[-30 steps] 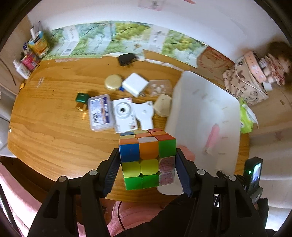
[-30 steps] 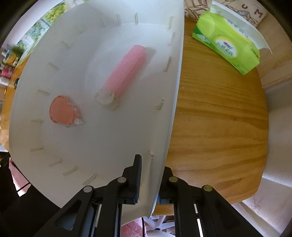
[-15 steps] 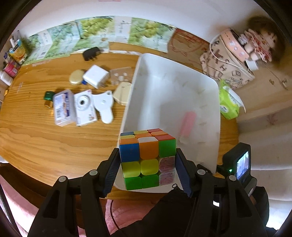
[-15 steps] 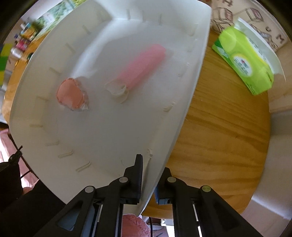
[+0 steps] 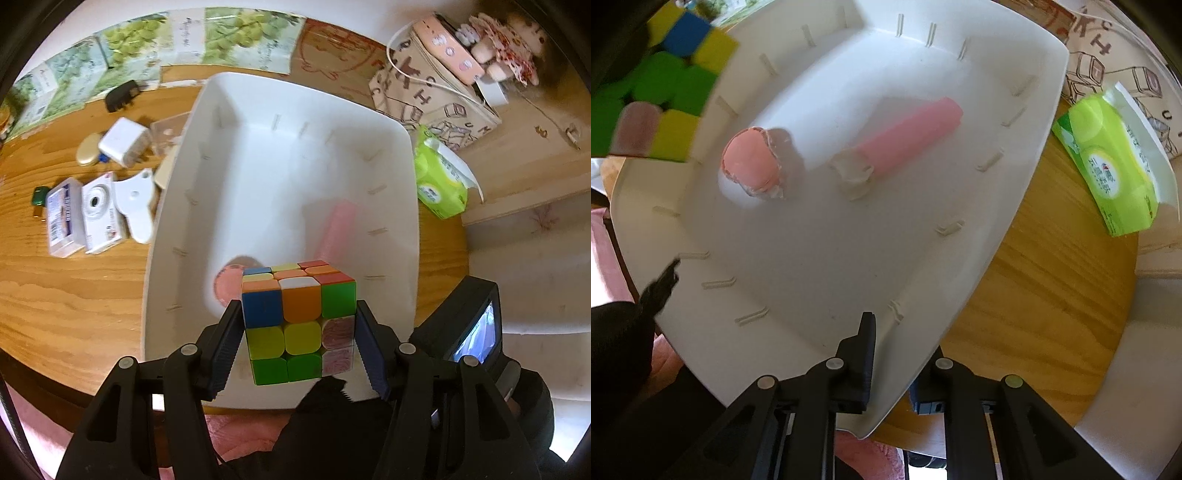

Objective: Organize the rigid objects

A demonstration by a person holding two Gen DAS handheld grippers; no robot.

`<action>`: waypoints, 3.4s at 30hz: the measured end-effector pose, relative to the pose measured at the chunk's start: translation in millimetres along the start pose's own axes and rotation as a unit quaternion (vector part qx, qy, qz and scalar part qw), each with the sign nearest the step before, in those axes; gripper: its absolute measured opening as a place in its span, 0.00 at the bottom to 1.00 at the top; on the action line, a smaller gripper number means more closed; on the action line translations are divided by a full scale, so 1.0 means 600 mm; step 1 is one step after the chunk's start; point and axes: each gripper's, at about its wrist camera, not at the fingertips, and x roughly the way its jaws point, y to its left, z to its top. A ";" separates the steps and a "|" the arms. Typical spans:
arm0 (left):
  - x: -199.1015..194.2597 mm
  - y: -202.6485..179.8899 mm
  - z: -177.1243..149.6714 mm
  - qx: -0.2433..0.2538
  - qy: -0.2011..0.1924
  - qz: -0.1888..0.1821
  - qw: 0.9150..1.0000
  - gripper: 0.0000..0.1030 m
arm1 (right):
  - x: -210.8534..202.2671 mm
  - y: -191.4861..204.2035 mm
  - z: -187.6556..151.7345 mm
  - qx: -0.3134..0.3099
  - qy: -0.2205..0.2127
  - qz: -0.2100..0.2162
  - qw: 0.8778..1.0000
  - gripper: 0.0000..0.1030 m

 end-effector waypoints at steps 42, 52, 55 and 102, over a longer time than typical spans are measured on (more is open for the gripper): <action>-0.134 0.126 0.030 0.069 -0.176 0.004 0.982 0.71 | 0.001 -0.040 0.039 0.114 0.037 -0.021 0.992 0.14; -0.162 0.239 0.046 0.046 -0.186 0.043 0.980 0.71 | 0.003 -0.077 0.048 0.191 0.043 -0.017 0.981 0.14; -0.166 0.273 0.051 0.038 -0.186 0.054 0.980 0.71 | 0.006 -0.089 0.046 0.209 0.047 -0.022 0.976 0.14; 0.052 0.517 0.112 -0.148 0.083 0.001 0.985 0.72 | 0.002 -0.110 0.029 0.355 0.056 -0.063 0.931 0.15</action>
